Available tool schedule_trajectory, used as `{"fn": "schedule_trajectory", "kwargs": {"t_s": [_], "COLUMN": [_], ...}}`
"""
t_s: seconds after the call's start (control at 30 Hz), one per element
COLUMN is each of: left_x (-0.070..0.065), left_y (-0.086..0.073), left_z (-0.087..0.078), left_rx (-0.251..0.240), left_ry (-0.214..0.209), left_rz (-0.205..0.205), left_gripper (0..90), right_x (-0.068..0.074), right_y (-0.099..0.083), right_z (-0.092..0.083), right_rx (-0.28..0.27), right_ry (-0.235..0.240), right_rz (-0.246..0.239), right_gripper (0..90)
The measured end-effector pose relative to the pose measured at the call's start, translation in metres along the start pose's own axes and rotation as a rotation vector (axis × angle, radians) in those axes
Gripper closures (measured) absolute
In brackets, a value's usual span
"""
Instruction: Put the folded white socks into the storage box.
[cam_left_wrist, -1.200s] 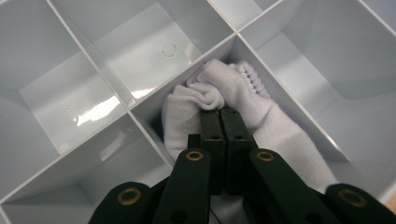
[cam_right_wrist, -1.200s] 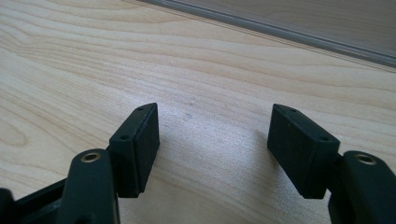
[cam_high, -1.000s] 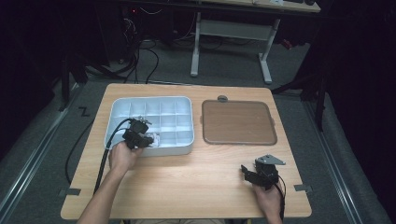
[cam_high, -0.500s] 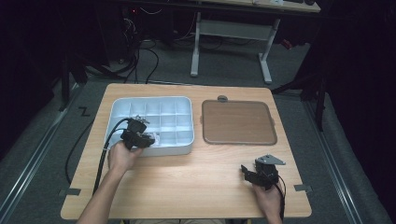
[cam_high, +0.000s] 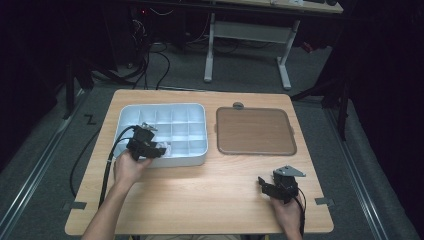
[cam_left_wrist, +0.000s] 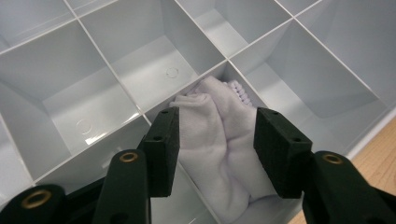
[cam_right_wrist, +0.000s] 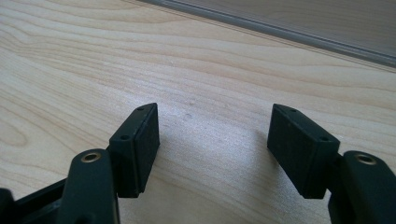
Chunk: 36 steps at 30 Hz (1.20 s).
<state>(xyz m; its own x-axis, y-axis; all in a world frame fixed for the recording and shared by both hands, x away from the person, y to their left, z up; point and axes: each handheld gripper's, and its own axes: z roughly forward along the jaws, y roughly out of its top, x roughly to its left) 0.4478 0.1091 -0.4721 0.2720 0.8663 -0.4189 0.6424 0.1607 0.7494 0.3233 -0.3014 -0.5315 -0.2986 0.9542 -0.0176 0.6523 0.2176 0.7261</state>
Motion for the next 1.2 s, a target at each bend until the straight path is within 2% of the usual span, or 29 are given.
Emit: {"fn": "schedule_trajectory", "kwargs": {"t_s": [0.13,0.37,0.97,1.2], "left_x": [0.001,0.001,0.005,0.007], "left_y": [0.002,0.004,0.005,0.006], "left_z": [-0.004,-0.010,-0.030,-0.038], "left_rx": [-0.015,-0.038,-0.094,-0.114], "left_ry": [-0.001,-0.008,-0.038,-0.041], "left_rz": [-0.014,-0.011,-0.059,-0.064], "left_gripper": [49.1,48.0,45.9,45.8], "right_x": [0.000,0.000,0.000,0.000], "right_y": [0.000,0.000,0.000,0.000], "right_z": [0.000,0.000,0.000,0.000], "right_rx": [-0.001,-0.001,0.000,0.000], "right_ry": [0.001,0.001,0.001,0.000], "right_rz": [-0.001,-0.001,0.000,0.000], "right_gripper": [34.7,34.8,34.7,34.7]}}
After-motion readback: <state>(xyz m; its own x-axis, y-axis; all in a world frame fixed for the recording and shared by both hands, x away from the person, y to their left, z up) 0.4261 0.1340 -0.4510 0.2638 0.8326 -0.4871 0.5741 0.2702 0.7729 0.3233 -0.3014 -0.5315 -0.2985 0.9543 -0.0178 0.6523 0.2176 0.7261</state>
